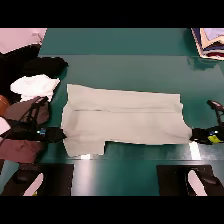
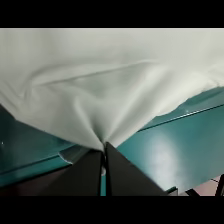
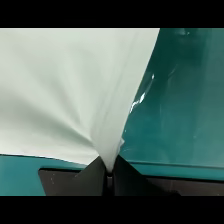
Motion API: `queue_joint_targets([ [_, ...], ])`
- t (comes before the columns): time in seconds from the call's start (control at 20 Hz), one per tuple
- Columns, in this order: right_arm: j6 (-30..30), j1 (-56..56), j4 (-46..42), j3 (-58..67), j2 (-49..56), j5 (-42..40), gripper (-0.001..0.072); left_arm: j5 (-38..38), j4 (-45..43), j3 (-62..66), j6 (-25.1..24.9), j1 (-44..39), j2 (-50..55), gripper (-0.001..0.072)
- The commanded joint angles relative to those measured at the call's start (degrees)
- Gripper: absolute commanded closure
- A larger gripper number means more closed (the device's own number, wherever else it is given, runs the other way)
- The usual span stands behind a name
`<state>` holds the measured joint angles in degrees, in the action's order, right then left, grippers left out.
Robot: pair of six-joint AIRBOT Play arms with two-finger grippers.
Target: Fold the shirts.
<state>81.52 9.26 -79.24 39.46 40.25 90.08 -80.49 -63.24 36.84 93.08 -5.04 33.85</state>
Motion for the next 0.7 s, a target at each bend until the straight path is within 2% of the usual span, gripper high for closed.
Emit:
queue_joint_targets([
  [0.0, 0.79, -0.13, -1.31, 5.6, 0.48, 0.94, 0.0699, 0.7, -1.68, 5.6, 0.11, 0.02, 0.07, 0.0681],
  [0.25, 0.09, -2.62, 0.81, 17.42, 19.19, -9.05, 0.0699, 19.78, -4.26, 15.02, -6.97, 0.02, 20.41, 0.0679],
  [0.45, -0.15, -8.04, 1.77, 27.23, 35.47, -12.87, 0.0697, 25.68, -4.0, 24.5, -9.62, 0.02, 38.95, 0.0678],
  [0.65, -0.15, -8.13, 6.95, 35.21, 45.31, -13.31, 0.0695, 29.09, -3.8, 30.12, -9.49, 0.02, 47.39, 0.0677],
])
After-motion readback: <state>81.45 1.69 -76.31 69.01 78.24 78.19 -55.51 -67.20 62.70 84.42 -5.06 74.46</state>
